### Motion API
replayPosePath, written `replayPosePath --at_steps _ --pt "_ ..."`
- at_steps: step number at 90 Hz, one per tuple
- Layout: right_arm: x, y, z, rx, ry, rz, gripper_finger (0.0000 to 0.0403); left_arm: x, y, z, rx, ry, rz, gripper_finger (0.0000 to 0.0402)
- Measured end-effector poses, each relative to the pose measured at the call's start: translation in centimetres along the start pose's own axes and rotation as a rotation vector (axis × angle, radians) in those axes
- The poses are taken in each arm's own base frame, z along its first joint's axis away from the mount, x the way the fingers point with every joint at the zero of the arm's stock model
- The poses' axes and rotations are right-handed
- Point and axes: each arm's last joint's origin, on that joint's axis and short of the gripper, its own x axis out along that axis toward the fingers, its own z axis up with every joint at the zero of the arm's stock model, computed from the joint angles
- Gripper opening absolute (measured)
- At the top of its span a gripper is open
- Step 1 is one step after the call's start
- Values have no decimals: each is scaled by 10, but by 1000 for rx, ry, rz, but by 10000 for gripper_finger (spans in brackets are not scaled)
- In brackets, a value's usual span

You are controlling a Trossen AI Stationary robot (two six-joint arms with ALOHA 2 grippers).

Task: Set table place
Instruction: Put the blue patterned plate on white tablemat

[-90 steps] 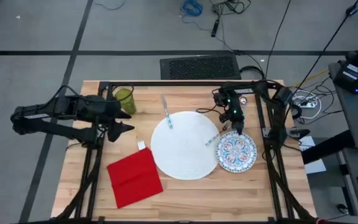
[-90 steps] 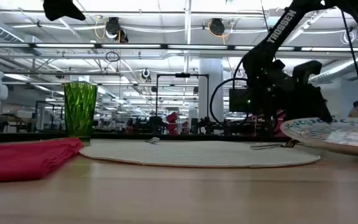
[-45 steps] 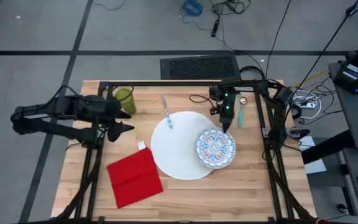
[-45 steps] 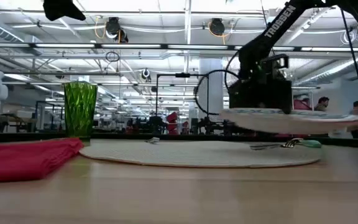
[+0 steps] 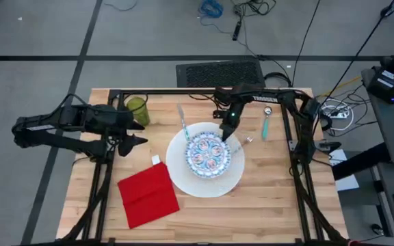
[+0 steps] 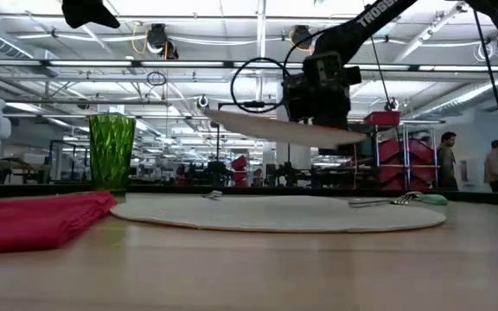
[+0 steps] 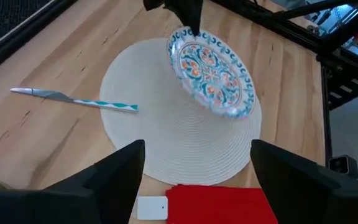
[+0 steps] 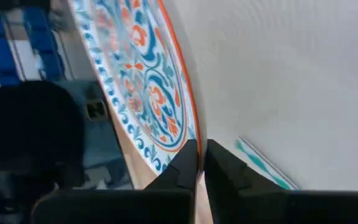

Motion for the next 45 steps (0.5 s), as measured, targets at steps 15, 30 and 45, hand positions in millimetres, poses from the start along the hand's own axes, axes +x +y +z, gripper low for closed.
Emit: replayPosePath --at_steps 15,30,45 --pt "16 -8 9 51 2 7 0 0 0 -1 -1 9 3 278" --pt "23 -19 12 77 21 1 0 0 0 -1 -2 9 4 278" --pt "37 -37 15 114 56 -5 0 0 0 -1 -7 9 4 278"
